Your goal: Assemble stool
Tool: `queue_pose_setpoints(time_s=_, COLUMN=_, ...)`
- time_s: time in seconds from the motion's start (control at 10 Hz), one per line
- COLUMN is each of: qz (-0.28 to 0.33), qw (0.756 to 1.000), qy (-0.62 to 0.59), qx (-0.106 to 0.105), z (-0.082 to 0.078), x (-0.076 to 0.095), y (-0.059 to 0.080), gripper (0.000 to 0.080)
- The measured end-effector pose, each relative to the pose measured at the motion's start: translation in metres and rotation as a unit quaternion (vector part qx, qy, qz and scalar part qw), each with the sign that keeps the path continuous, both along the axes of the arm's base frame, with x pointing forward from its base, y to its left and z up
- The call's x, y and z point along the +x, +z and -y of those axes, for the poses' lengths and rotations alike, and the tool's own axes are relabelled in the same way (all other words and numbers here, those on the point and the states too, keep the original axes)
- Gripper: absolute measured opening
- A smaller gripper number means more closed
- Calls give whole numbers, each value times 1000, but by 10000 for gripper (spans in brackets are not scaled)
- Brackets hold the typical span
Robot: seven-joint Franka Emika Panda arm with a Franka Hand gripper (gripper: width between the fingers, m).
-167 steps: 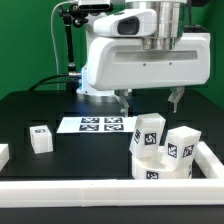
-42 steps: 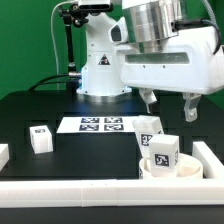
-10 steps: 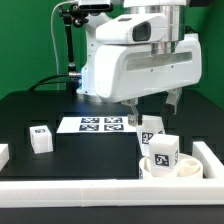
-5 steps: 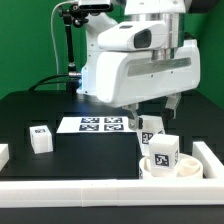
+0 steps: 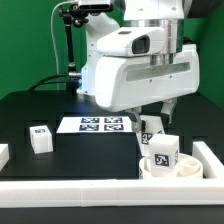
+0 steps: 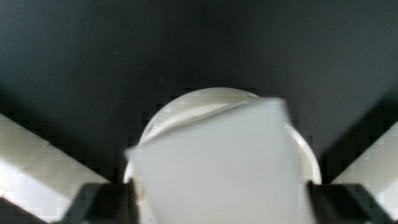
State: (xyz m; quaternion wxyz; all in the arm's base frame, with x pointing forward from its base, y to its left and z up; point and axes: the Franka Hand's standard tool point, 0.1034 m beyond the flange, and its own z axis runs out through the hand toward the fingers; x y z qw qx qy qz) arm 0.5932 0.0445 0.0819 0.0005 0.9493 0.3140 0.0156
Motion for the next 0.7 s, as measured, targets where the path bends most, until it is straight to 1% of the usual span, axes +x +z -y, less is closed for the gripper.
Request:
queue_pose_setpoints(time_s=0.1, qz=0, qw=1000, qy=0, qx=0, z=0, x=0, y=0, gripper=341)
queue_pose_setpoints(time_s=0.4, qz=0, qw=1000, qy=-27, qx=1, z=0, x=0, y=0, gripper=341)
queue_pose_setpoints(time_s=0.5, qz=-2, qw=996, qy=-89, qx=4, z=1, x=0, y=0, gripper=341)
queue_pose_setpoints(time_s=0.7, qz=-4, qw=981, qy=-193, qx=7, z=6, x=0, y=-1, gripper=341)
